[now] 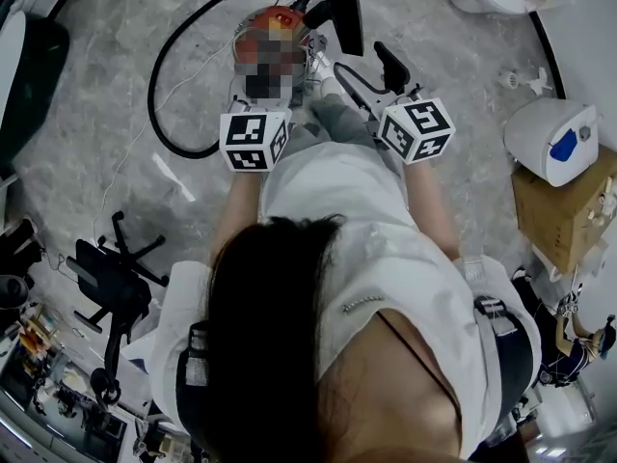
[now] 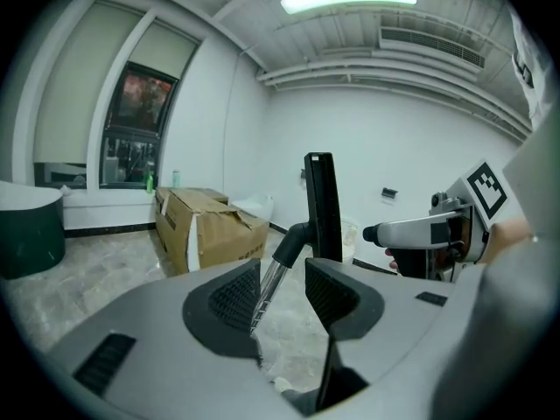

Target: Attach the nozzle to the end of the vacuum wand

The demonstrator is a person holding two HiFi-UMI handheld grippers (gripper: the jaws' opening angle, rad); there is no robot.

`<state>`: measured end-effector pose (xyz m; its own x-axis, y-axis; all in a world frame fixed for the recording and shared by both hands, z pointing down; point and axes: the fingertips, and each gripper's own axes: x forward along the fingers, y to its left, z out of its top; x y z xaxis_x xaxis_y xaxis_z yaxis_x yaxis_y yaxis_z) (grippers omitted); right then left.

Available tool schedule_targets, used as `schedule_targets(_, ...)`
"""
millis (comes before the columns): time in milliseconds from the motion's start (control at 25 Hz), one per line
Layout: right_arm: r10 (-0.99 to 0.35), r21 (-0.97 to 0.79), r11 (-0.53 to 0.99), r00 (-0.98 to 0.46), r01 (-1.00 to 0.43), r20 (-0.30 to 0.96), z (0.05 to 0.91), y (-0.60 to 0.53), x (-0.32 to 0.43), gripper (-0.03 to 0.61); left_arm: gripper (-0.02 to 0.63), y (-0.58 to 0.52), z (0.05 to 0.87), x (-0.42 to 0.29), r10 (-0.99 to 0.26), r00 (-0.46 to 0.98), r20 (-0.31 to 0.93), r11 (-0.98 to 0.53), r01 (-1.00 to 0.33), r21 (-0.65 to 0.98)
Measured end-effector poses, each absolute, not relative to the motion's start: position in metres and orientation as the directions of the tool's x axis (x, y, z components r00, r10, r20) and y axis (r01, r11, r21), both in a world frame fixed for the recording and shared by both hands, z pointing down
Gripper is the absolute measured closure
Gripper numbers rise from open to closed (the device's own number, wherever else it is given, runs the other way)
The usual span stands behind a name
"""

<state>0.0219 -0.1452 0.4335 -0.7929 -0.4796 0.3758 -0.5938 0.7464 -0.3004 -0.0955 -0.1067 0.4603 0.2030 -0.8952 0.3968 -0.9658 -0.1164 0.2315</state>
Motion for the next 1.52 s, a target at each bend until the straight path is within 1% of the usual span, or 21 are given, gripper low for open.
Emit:
schedule_targets(280,-0.485,-0.297,0.739,-0.784,-0.604,0.387,0.436,-0.134,0.016,0.203,0.472,-0.096,0.461,-0.097,-0.896,0.19,0.401,-0.099,-0.967,0.235)
schedule_targets(320,-0.496,-0.29,0.735,-0.777,-0.613,0.387,0.435,-0.133,0.016,0.233,0.476,-0.095,0.461,-0.097,-0.895,0.186,0.405,-0.098,-0.969,0.228)
schedule_targets(400,-0.521,-0.271,0.725,-0.761,-0.634,0.386,0.434,-0.133,0.016,0.368,0.476,-0.093,0.463,-0.096,-0.893,0.179,0.413,-0.094,-0.971,0.218)
schedule_targets(480,-0.524,-0.265,0.725,-0.759,-0.636,0.387,0.434,-0.13,0.015,0.377,0.476,-0.09,0.463,-0.093,-0.892,0.178,0.415,-0.088,-0.97,0.227)
schedule_targets(600,-0.527,-0.248,0.726,-0.751,-0.641,0.397,0.434,-0.127,0.013,0.422,0.476,-0.089,0.459,-0.088,-0.893,0.185,0.41,-0.093,-0.968,0.234)
schedule_targets(720,-0.544,-0.235,0.712,-0.731,-0.662,0.412,0.437,-0.128,0.011,0.501,0.483,-0.091,0.455,-0.085,-0.898,0.183,0.401,-0.098,-0.97,0.222)
schedule_targets(800,-0.551,-0.227,0.703,-0.717,-0.675,0.427,0.44,-0.129,0.01,0.528,0.493,-0.092,0.453,-0.084,-0.899,0.184,0.396,-0.099,-0.969,0.224)
schedule_targets(880,-0.551,-0.22,0.698,-0.707,-0.682,0.444,0.444,-0.128,0.008,0.54,0.509,-0.091,0.452,-0.084,-0.902,0.18,0.394,-0.098,-0.971,0.22)
schedule_targets(920,-0.548,-0.221,0.696,-0.705,-0.683,0.45,0.446,-0.128,0.006,0.545,0.528,-0.091,0.451,-0.084,-0.904,0.171,0.392,-0.091,-0.973,0.214)
schedule_targets(1000,-0.546,-0.218,0.695,-0.7,-0.686,0.46,0.448,-0.127,0.004,0.554,0.591,-0.09,0.449,-0.087,-0.91,0.149,0.387,-0.069,-0.975,0.212)
schedule_targets(1160,-0.554,-0.19,0.702,-0.694,-0.686,0.459,0.446,-0.124,-0.001,0.563,0.611,-0.09,0.446,-0.088,-0.911,0.152,0.384,-0.066,-0.971,0.228)
schedule_targets(1520,-0.527,-0.16,0.731,-0.697,-0.664,0.485,0.45,-0.121,-0.018,0.563,0.612,-0.091,0.441,-0.084,-0.911,0.182,0.37,-0.1,-0.968,0.229)
